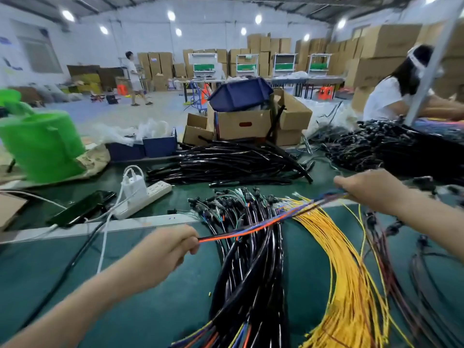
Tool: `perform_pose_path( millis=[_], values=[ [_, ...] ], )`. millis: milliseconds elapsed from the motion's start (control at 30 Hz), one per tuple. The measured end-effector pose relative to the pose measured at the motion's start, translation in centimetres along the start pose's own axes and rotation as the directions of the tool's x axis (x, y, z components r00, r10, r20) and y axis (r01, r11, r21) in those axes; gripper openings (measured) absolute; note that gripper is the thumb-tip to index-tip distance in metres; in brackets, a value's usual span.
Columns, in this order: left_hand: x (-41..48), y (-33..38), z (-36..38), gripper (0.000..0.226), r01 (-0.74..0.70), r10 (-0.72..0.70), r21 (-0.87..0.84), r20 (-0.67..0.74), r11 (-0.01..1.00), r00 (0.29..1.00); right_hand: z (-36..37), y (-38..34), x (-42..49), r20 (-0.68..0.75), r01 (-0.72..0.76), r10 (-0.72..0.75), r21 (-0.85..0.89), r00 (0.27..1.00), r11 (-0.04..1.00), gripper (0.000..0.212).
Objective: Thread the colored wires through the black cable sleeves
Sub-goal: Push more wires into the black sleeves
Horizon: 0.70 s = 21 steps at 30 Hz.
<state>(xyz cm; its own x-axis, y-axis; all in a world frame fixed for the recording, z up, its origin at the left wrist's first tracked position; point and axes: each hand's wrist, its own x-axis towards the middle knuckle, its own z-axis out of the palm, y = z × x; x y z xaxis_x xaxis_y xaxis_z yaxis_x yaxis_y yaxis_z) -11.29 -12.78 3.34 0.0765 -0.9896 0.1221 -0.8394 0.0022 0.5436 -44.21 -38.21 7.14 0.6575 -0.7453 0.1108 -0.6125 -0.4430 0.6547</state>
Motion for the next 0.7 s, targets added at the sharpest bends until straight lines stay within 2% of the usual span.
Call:
perform_pose_path(
  millis=[67, 100, 133, 200, 267, 300, 333, 400, 500, 567, 700],
  values=[
    [0.3, 0.5, 2.5, 0.033, -0.031, 0.029, 0.055, 0.031, 0.998, 0.999, 1.4, -1.0, -1.5, 0.147, -0.001, -0.020, 0.146, 0.989, 0.989, 0.064],
    [0.4, 0.9, 3.6, 0.033, -0.041, 0.038, 0.090, 0.037, 0.995, 0.999, 1.7, -2.0, -2.4, 0.137, 0.029, -0.073, 0.296, 0.988, 0.955, 0.079],
    [0.6, 1.0, 4.1, 0.034, -0.059, 0.055, 0.120, 0.031, 0.991, 0.998, 1.5, -3.3, -3.2, 0.053, 0.092, -0.131, 0.460, 0.990, 0.883, 0.089],
    [1.0, 1.3, 4.1, 0.035, -0.081, 0.076, 0.179, 0.035, 0.981, 0.997, -0.7, -7.0, -4.9, -0.194, 0.277, -0.201, 0.754, 0.960, 0.595, 0.088],
    [1.1, 2.7, 4.0, 0.035, -0.107, 0.101, 0.211, 0.038, 0.972, 0.994, -3.9, -11.2, -5.7, -0.360, 0.412, -0.210, 0.855, 0.909, 0.315, 0.076],
    [1.2, 3.4, 3.8, 0.035, -0.111, 0.105, 0.226, 0.039, 0.968, 0.994, -5.3, -13.2, -6.0, -0.397, 0.439, -0.206, 0.868, 0.894, 0.231, 0.069],
    [1.0, 4.0, 3.8, 0.034, -0.110, 0.106, 0.226, 0.031, 0.968, 0.994, -6.2, -14.8, -6.2, -0.444, 0.474, -0.179, 0.860, 0.878, 0.192, 0.061],
    [0.6, 5.0, 3.9, 0.032, -0.090, 0.086, 0.193, 0.030, 0.977, 0.996, -6.9, -16.9, -6.6, -0.555, 0.549, -0.027, 0.815, 0.832, 0.185, 0.043],
    [0.3, 5.3, 4.0, 0.032, -0.026, 0.010, 0.123, 0.126, 0.992, 0.992, -6.0, -18.4, -7.2, -0.597, 0.567, 0.197, 0.801, 0.778, 0.191, 0.027],
    [0.9, 5.4, 4.0, 0.031, 0.048, -0.059, 0.048, 0.266, 0.998, 0.962, -5.0, -19.2, -7.4, -0.617, 0.573, 0.239, 0.786, 0.750, 0.232, 0.024],
    [3.5, 6.2, 3.9, 0.027, 0.164, -0.143, 0.005, 0.519, 0.986, 0.843, -3.3, -19.7, -7.3, -0.556, 0.504, 0.320, 0.831, 0.767, 0.234, 0.017]
  ],
)
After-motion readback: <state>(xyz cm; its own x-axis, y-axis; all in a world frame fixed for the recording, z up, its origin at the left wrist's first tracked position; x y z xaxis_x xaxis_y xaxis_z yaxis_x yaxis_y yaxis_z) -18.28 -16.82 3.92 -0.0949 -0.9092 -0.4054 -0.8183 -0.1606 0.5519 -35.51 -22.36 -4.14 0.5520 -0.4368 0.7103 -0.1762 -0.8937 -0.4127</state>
